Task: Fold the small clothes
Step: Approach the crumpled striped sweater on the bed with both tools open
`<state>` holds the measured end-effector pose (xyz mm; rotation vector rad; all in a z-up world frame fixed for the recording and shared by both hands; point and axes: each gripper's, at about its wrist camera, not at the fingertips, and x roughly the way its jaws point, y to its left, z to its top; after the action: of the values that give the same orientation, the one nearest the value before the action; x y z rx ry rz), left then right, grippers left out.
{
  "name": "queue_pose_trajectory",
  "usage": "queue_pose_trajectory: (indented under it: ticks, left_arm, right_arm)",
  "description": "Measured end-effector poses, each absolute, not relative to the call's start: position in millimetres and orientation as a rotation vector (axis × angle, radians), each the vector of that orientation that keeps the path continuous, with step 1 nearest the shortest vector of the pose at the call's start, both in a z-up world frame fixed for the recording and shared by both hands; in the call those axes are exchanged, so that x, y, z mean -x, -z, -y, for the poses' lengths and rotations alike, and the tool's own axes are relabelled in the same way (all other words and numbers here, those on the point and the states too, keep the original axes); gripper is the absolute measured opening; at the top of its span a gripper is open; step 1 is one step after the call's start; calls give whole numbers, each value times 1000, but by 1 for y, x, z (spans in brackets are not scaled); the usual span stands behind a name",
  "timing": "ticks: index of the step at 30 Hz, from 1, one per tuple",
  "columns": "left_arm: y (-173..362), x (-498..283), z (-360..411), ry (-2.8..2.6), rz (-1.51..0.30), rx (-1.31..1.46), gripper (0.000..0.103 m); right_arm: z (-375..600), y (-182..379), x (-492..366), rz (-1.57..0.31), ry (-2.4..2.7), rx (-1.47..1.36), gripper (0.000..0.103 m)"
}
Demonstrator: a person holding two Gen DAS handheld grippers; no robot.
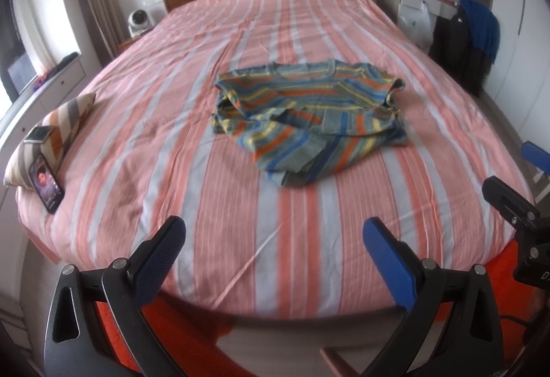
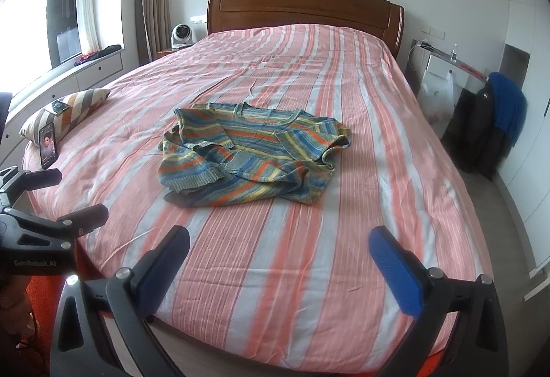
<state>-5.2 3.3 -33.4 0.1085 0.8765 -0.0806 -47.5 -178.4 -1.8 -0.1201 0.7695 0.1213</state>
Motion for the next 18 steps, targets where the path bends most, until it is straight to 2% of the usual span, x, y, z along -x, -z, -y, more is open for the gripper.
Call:
queue_pose_trajectory:
  ticks: [18]
  left_arm:
    - [31, 3, -8, 56, -848, -87, 103]
  right_arm:
    - [178, -1, 46, -740, -110, 95, 103]
